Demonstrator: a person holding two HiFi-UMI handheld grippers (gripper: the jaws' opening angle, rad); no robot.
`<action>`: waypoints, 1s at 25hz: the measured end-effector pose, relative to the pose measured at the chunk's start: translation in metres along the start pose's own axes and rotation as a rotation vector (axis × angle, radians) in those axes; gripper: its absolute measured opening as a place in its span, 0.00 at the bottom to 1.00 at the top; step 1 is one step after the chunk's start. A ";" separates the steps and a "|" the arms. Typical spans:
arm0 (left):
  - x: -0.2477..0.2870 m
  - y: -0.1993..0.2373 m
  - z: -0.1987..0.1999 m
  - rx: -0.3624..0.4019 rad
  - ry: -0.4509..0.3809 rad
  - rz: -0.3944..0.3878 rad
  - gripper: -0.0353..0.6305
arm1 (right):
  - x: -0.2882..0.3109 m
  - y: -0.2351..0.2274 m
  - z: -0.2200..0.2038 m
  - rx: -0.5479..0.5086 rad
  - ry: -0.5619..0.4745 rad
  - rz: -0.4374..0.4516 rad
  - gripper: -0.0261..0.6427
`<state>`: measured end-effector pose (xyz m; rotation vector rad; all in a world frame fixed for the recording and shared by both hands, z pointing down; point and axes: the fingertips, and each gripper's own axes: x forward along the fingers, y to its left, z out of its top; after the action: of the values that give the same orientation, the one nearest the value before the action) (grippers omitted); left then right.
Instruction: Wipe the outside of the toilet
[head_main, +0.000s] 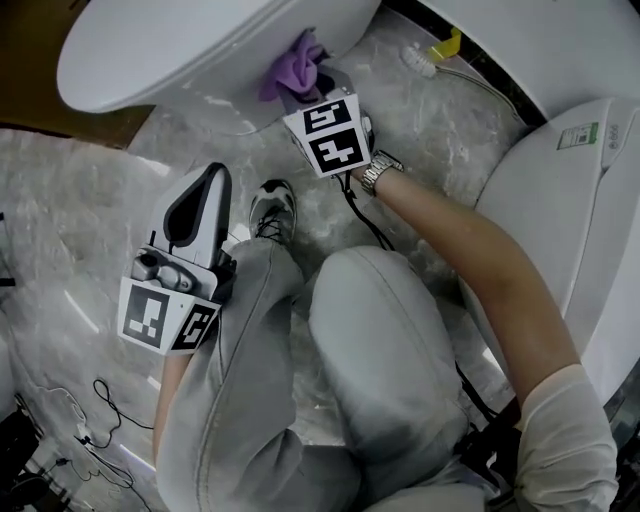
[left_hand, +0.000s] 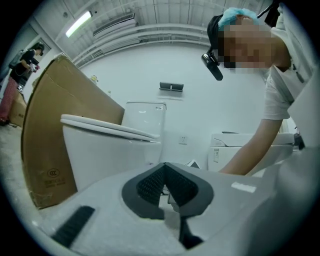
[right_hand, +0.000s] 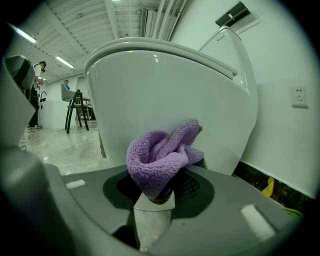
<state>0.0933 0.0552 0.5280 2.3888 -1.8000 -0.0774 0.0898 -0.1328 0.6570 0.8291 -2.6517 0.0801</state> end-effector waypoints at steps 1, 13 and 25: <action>-0.004 0.002 -0.001 -0.005 0.001 0.016 0.06 | -0.001 0.008 0.000 -0.009 -0.004 0.002 0.26; -0.023 0.004 -0.010 0.036 0.052 0.030 0.06 | 0.010 0.110 0.002 0.013 0.043 0.087 0.25; 0.018 -0.013 -0.003 0.024 0.007 -0.075 0.06 | -0.015 0.088 -0.031 -0.016 0.039 0.263 0.26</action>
<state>0.1110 0.0416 0.5296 2.4696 -1.7180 -0.0558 0.0617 -0.0477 0.6852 0.4649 -2.7047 0.1393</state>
